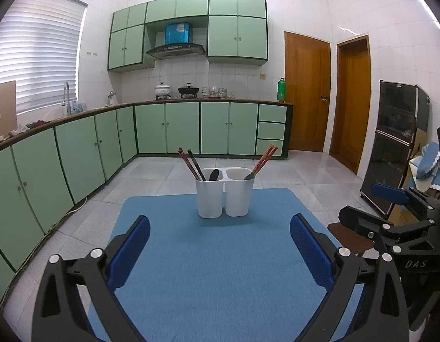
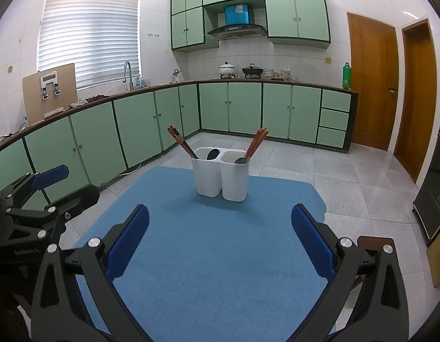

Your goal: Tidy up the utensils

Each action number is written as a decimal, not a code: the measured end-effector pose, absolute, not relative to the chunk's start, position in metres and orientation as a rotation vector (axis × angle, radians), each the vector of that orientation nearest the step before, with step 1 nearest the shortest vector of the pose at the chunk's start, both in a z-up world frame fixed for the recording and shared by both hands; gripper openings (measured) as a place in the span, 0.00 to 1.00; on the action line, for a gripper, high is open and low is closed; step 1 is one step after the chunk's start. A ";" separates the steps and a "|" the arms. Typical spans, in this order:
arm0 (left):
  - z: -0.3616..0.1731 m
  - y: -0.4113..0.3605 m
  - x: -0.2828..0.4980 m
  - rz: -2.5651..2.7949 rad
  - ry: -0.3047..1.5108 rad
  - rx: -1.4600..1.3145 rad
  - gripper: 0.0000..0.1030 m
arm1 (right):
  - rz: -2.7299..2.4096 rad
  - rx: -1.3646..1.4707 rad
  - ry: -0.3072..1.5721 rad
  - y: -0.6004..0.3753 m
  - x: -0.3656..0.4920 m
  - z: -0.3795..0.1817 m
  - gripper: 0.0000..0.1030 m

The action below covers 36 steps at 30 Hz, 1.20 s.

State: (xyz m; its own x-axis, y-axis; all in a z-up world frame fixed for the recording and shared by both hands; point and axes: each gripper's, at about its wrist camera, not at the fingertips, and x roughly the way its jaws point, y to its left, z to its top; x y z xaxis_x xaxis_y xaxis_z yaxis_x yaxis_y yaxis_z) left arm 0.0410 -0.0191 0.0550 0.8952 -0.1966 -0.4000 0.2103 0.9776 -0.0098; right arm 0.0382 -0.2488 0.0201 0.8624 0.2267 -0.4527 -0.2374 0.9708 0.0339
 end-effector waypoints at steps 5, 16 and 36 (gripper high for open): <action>0.054 -0.018 0.039 -0.207 0.409 0.036 0.94 | 0.243 -0.022 0.471 -0.248 0.038 0.020 0.94; 0.055 -0.017 0.036 -0.204 0.404 0.036 0.94 | 0.243 -0.020 0.468 -0.249 0.037 0.020 0.94; 0.056 -0.017 0.035 -0.197 0.401 0.035 0.94 | 0.243 -0.020 0.467 -0.249 0.037 0.019 0.94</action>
State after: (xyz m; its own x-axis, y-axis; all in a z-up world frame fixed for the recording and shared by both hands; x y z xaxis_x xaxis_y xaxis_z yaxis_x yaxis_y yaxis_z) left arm 0.0348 -0.0174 0.0563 0.9017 -0.1837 -0.3915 0.1976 0.9803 -0.0048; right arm 0.0372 -0.2486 0.0192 0.8644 0.2275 -0.4483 -0.2365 0.9709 0.0366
